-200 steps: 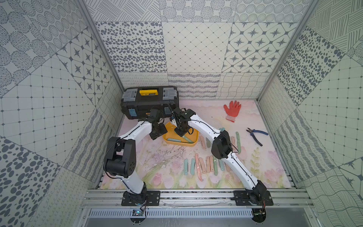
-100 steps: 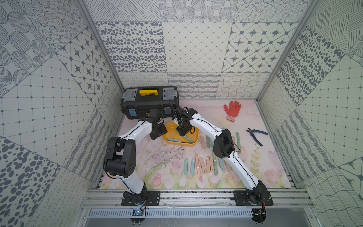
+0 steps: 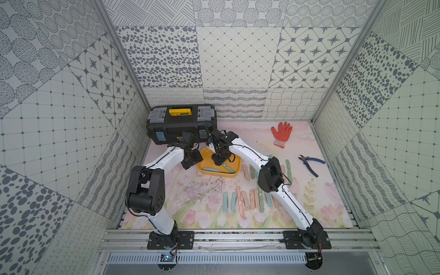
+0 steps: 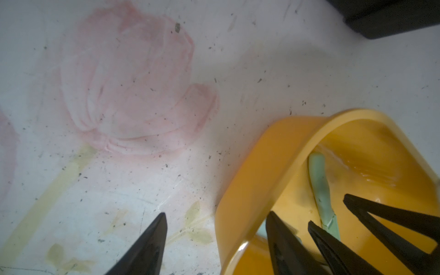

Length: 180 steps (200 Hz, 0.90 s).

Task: Take the fruit knife out of the storage box
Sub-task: Pick up the fruit knife from the storage box.

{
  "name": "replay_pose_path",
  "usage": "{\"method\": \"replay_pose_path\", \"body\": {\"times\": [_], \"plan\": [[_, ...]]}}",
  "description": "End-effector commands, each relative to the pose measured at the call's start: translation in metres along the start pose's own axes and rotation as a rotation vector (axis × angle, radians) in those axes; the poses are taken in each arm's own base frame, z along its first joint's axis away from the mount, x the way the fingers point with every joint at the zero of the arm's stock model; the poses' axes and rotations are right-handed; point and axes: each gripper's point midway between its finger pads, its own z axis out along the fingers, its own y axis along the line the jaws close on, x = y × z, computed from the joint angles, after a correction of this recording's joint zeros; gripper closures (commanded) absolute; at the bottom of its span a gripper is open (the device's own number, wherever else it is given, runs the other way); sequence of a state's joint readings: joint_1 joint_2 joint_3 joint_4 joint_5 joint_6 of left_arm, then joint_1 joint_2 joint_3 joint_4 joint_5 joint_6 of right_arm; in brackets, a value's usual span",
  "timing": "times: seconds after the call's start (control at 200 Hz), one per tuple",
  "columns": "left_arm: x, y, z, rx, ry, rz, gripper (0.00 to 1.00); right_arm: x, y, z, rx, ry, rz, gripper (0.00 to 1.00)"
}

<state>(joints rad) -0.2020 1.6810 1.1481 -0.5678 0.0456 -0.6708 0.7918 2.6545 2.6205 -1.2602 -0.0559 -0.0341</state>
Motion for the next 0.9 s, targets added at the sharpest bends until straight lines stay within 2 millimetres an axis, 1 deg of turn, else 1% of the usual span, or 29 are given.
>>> {"method": "replay_pose_path", "body": {"times": [0.0, 0.17, 0.365, 0.515, 0.625, 0.7, 0.825, 0.895], "plan": [[0.005, 0.005, 0.002, -0.019, 0.028, 0.000, 0.34, 0.005, 0.001, 0.014, 0.007, 0.028, -0.011, 0.47], [0.005, 0.005, 0.002, -0.018, 0.026, -0.001, 0.34, 0.015, -0.004, 0.027, 0.023, 0.070, -0.015, 0.47], [0.004, 0.005, 0.000, -0.020, 0.023, 0.001, 0.34, 0.020, -0.003, 0.034, 0.019, 0.093, -0.017, 0.48], [0.004, 0.005, 0.001, -0.019, 0.025, 0.000, 0.34, 0.026, -0.006, 0.038, 0.030, 0.120, -0.021, 0.52], [0.005, 0.005, 0.001, -0.018, 0.027, 0.000, 0.35, 0.030, -0.010, 0.039, 0.054, 0.138, -0.030, 0.58], [0.005, 0.005, 0.002, -0.017, 0.027, -0.001, 0.35, 0.031, -0.011, 0.040, 0.058, 0.141, -0.033, 0.63], [0.005, 0.005, 0.002, -0.017, 0.028, -0.002, 0.35, 0.025, -0.011, 0.035, 0.064, 0.117, -0.033, 0.71], [0.005, 0.005, 0.002, -0.016, 0.026, -0.001, 0.35, 0.018, -0.012, 0.028, 0.069, 0.089, -0.033, 0.75]]}}
